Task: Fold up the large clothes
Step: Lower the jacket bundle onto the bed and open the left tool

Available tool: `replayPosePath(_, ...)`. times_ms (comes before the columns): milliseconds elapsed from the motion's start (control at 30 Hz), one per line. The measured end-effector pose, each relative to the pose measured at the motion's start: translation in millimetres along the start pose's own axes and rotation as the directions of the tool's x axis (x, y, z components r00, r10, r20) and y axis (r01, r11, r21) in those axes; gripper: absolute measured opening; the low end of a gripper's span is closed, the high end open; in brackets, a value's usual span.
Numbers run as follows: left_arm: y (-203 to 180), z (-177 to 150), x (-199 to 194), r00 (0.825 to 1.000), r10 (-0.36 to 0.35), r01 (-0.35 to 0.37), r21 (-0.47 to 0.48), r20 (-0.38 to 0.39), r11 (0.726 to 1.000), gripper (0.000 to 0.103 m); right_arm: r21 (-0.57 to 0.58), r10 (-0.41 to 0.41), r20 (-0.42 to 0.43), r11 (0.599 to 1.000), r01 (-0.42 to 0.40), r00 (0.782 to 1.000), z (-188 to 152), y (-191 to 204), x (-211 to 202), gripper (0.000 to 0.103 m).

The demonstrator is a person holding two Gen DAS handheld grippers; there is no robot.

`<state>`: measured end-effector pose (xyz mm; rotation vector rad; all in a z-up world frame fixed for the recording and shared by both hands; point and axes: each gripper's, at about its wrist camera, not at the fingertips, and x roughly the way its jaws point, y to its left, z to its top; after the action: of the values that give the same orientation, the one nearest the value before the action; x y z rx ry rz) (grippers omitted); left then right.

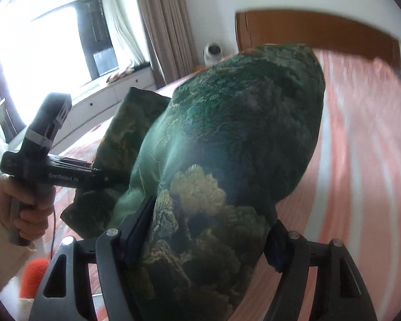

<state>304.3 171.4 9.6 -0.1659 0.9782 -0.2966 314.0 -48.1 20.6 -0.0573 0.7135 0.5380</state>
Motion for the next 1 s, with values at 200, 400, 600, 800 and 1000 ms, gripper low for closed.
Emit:
replayPosePath(200, -38, 63, 5, 0.991, -0.027, 0.027, -0.002, 0.131, 1.0, 0.067, 0.103, -0.015, 0.085, 0.995, 0.006, 0.996, 37, -66, -27, 0.073)
replayPosePath(400, -25, 70, 64, 0.989, 0.138, -0.133, -0.089, 0.047, 0.987, 0.092, 0.331, -0.159, -0.087, 0.926, 0.179, 0.983, 38, -159, 15, 0.101)
replayPosePath(600, -51, 19, -5, 0.959, 0.171, -0.171, -0.019, 0.227, 0.985, 0.097, 0.251, -0.23, -0.032, 0.94, 0.231, 0.973, 5, -133, -41, 0.101)
replayPosePath(800, -102, -55, -72, 0.861, 0.266, -0.335, 0.089, 0.434, 0.938, 0.103, 0.084, -0.361, 0.046, 0.931, 0.356, 0.931, -41, -82, -102, 0.102)
replayPosePath(1000, -150, -137, -93, 0.789, 0.352, -0.44, 0.063, 0.504, 0.896, 0.103, 0.122, -0.468, 0.14, 0.882, 0.454, 0.872, -105, -64, -170, 0.102)
